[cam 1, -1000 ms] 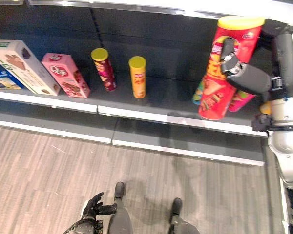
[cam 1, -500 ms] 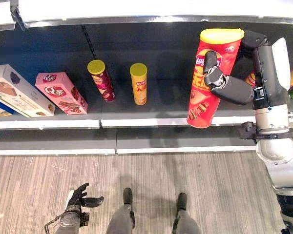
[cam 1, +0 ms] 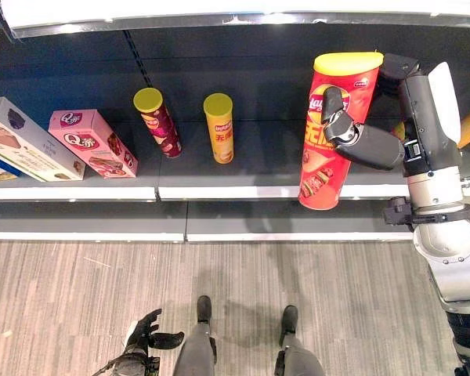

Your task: Put the goods on the table back onto the shelves and tidy them up.

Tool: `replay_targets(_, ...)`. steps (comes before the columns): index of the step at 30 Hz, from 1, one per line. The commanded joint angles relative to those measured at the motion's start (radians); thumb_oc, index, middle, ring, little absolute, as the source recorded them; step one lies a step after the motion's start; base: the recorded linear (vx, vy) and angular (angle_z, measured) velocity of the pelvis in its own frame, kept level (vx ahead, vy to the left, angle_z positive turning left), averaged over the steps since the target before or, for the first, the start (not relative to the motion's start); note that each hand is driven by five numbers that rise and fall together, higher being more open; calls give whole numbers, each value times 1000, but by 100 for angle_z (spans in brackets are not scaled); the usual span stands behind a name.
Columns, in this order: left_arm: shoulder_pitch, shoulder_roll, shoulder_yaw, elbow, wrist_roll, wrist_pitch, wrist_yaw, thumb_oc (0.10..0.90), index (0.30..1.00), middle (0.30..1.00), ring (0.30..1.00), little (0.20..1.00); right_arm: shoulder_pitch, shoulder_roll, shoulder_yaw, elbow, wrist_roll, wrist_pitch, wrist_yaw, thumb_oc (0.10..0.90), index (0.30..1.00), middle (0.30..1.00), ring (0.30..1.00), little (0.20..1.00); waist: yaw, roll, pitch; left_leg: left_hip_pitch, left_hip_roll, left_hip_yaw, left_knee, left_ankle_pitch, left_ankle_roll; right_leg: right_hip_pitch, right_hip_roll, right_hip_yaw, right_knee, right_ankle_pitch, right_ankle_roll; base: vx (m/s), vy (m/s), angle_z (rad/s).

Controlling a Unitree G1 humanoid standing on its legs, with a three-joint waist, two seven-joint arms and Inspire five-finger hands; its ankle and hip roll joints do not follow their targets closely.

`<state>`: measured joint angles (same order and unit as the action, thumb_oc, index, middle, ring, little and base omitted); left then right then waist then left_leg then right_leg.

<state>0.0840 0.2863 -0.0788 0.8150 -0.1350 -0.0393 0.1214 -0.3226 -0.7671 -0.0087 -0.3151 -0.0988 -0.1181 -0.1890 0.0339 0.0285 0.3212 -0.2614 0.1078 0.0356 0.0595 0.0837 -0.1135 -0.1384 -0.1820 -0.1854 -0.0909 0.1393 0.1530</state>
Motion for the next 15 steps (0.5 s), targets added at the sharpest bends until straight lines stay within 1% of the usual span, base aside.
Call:
replay_targets(1, -1, 66, -22, 0, 15, -34, 28, 800, 900, 900, 900, 900, -82, -22, -47, -72, 9, -75, -42, 400, 300, 300, 300, 300, 1, -15, -36, -39, -12, -92, 130, -148, 1, -73, -39, 36, 214, -165, 73, -1, -1, 6)
replay_targets(4, -1, 69, -28, -11, 17, -36, 33, 800, 900, 900, 900, 900, -74, -17, -44, -49, -60, -59, -69, 400, 300, 300, 300, 300, 3, -10, -25, -54, -13, -93, 152, -158, 0, -84, -46, 29, 234, -174, 72, 9, -8, 9)
replay_targets(12, -1, 69, -28, -11, 17, -36, 33, 800, 900, 900, 900, 900, -74, -17, -43, -48, -61, -59, -70, 400, 300, 300, 300, 300, 2, -10, -26, -56, -13, -94, 154, -159, 0, -86, -46, 29, 236, -174, 72, 0, 0, 2)
replay_targets(13, 0, 72, -30, -21, 15, -37, 35, 800, 900, 900, 900, 900, -77, -19, -36, -39, -93, -54, -84, 400, 300, 300, 300, 300, 4, -8, -19, -65, -15, -94, 167, -162, 0, -93, -49, 28, 247, -176, 72, 0, 0, 0)
replay_targets(14, 7, 74, -40, -44, 22, -37, 46, 800, 900, 900, 900, 900, -73, -18, -43, -25, -214, -26, -142, 400, 300, 300, 300, 300, 11, 2, -1, -76, -15, -98, 183, -174, 1, -102, -54, 26, 266, -187, 71, 0, 0, 0)
replay_targets(15, 8, 74, -42, -50, 22, -39, 54, 800, 900, 900, 900, 900, -75, -17, -46, -18, -259, -15, -170, 400, 300, 300, 300, 300, 11, 4, 0, -87, -19, -99, 185, -169, 2, -112, -58, 22, 271, -183, 72, -17, -18, 5)
